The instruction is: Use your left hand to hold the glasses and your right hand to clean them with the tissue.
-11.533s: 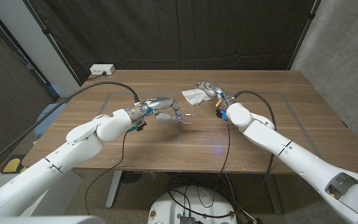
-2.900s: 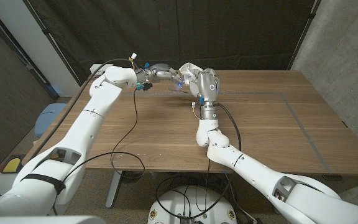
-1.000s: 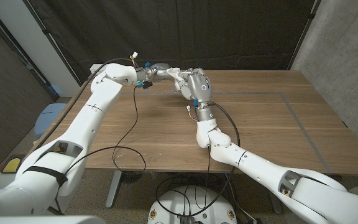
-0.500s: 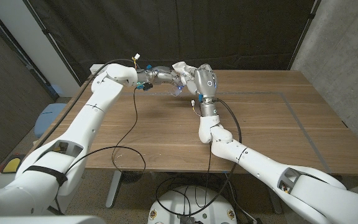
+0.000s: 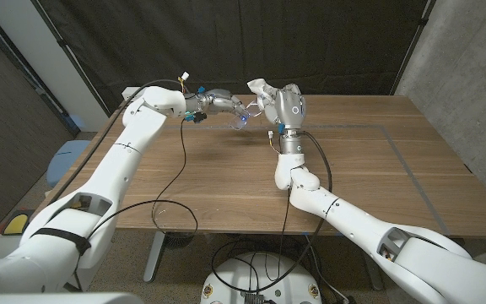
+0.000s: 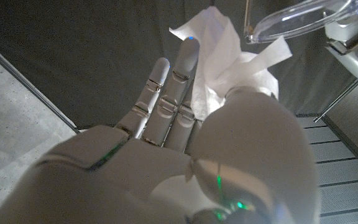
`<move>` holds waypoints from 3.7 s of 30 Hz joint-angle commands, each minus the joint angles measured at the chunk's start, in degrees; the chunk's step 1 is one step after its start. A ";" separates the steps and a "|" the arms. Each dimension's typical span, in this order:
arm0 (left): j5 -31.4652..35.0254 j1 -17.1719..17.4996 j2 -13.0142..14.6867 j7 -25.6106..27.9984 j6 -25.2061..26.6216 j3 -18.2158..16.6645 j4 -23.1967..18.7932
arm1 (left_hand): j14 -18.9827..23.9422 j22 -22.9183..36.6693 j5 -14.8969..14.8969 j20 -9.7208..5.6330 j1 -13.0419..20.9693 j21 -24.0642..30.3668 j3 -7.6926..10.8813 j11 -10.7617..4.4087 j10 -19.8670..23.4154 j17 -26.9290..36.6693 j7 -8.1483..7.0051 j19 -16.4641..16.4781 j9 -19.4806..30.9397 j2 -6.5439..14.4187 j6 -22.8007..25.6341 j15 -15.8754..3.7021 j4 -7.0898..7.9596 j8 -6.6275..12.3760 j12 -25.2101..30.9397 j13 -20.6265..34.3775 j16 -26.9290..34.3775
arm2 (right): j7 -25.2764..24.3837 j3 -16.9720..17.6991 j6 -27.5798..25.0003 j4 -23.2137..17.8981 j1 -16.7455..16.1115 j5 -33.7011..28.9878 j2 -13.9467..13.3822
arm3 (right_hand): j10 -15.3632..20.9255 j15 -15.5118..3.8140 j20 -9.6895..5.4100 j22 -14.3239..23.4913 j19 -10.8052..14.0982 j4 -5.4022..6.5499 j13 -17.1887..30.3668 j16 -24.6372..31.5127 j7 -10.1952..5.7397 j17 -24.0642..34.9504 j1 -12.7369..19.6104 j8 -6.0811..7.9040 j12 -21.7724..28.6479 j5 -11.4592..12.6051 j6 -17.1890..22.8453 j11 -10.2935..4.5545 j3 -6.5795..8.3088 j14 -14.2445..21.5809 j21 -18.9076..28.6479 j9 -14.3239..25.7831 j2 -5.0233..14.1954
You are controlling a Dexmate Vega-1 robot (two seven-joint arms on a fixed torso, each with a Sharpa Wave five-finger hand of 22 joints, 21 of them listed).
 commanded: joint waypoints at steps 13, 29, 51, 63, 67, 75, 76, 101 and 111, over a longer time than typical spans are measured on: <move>15.86 4.91 7.73 10.66 -2.74 3.84 -13.04 | 0.09 -0.06 0.25 -0.10 -0.14 0.83 1.01 -0.12 -0.35 0.25 3.03 -0.76 9.57 -0.10 5.36 -5.33 0.52 1.95 0.24 0.24 0.37 | 0.34 5.96 -2.21 -0.25 -1.95 -1.98 1.18 | 0.42 -3.51 -4.18 -0.35 -0.86 -0.08 0.39 -0.46 -2.22 0.17 0.32 -0.93 -0.46 0.26 3.13 -0.14 -0.43 0.54 1.71 0.38 0.57; 37.77 5.53 13.79 11.44 -4.55 10.23 -21.59 | -0.98 -0.37 -0.36 -0.55 -0.87 1.36 1.26 -1.45 -0.74 0.37 1.94 -1.65 8.38 0.34 5.16 -6.33 1.05 0.82 -0.56 -1.01 -0.10 | 24.24 -1.21 -16.21 -11.61 -0.81 -1.79 -7.42 | 0.13 -3.52 -4.22 -0.83 -1.54 0.10 0.41 -1.24 -2.48 -0.17 0.22 -1.80 -1.14 0.25 2.87 -0.27 -0.68 0.00 2.89 0.49 0.83; 51.15 6.82 14.09 7.84 -5.53 12.60 -22.39 | -0.91 -0.83 -1.36 -0.86 -1.49 2.41 1.07 -2.89 -0.17 0.55 1.00 -1.69 5.89 0.50 5.65 -7.10 1.24 -0.82 -1.74 -3.32 -0.09 | 57.71 -8.34 -22.98 -17.84 4.46 -5.84 -14.60 | -0.60 -3.56 -4.21 -1.86 -2.60 0.29 0.14 -2.65 -2.25 -1.07 0.14 -2.81 -2.47 0.49 2.34 -0.07 -1.10 -0.70 4.30 0.68 1.41; 57.62 8.58 13.51 8.07 -5.92 12.98 -22.52 | -0.66 -1.11 -1.67 -0.97 -1.81 2.93 0.91 -3.13 0.30 0.37 0.53 -1.73 4.91 0.25 5.96 -7.39 1.25 -1.47 -2.44 -4.65 -0.17 | 66.52 -10.07 -24.74 -17.77 5.98 -6.98 -14.60 | -0.58 -3.55 -4.01 -2.41 -2.98 0.28 0.13 -3.00 -2.24 -1.18 0.21 -3.11 -2.89 0.57 2.30 -0.01 -1.28 -0.69 4.97 0.73 1.57; 59.12 9.26 13.25 8.52 -6.23 13.03 -22.11 | -0.27 -1.22 -1.73 -1.19 -1.82 3.18 0.75 -3.39 0.84 0.25 0.44 -1.54 4.41 -0.26 6.17 -7.78 1.04 -1.77 -2.62 -5.18 -0.09 | 67.93 -10.35 -25.24 -17.73 6.21 -7.31 -14.46 | -0.85 -3.56 -3.92 -2.68 -3.22 0.29 0.29 -3.08 -2.30 -1.16 0.22 -3.34 -3.11 0.60 1.96 0.03 -1.35 -0.57 5.25 0.75 1.67; 60.79 11.18 12.53 11.36 -6.81 12.50 -20.15 | -0.30 -1.47 -2.08 -1.22 -2.08 3.61 0.09 -4.16 1.30 0.55 -0.83 -1.35 3.38 -0.55 6.31 -8.25 1.17 -2.56 -3.36 -6.28 0.26 | 70.17 -10.89 -25.57 -17.14 6.84 -7.55 -14.09 | -1.77 -3.58 -3.75 -3.27 -3.90 0.57 -0.07 -3.89 -2.50 -1.60 -0.04 -3.80 -4.09 0.63 0.93 0.02 -1.47 -1.07 5.73 0.87 2.14; 60.35 11.52 12.38 11.89 -6.94 12.14 -19.88 | -0.20 -1.50 -2.13 -1.10 -2.08 3.66 0.00 -4.15 1.23 0.62 -0.87 -1.34 3.26 -0.55 6.26 -8.39 1.18 -2.69 -3.49 -6.41 0.38 | 70.40 -10.94 -25.57 -17.10 6.92 -7.57 -14.08 | -1.74 -3.58 -3.79 -3.33 -4.00 0.62 -0.15 -4.00 -2.53 -1.70 -0.09 -3.81 -4.16 0.63 0.87 0.01 -1.48 -1.14 5.76 0.89 2.21; 55.72 16.56 9.85 25.04 -8.07 8.14 -14.16 | 1.09 -2.92 -3.01 -1.09 -1.31 5.16 -2.63 -7.23 0.57 1.04 -4.57 0.04 -2.44 -2.23 5.74 -8.84 1.13 -8.15 -8.64 -11.27 1.89 | 74.86 -12.00 -26.51 -16.42 8.82 -7.96 -13.58 | -4.44 -3.59 -2.72 -5.68 -5.67 1.36 -2.29 -7.88 -3.09 -4.69 -1.51 -4.22 -7.69 0.42 -1.98 0.89 -1.67 -2.84 6.84 1.16 3.31; 54.87 15.66 10.66 20.49 -8.10 8.08 -14.95 | -10.30 -4.26 -1.48 0.26 -11.65 4.47 -9.47 -6.30 -15.19 -2.25 -8.63 -5.01 -6.40 -7.19 -19.48 -5.97 6.74 -23.70 -23.85 -16.64 -3.97 | 79.74 -13.19 -27.63 -16.45 10.50 -8.38 -13.49 | -27.25 -2.85 0.24 -12.79 -11.28 3.71 -11.65 -28.50 -5.08 -19.92 -10.89 -5.73 -23.96 1.68 -21.54 1.84 -2.33 -15.15 8.47 0.38 0.55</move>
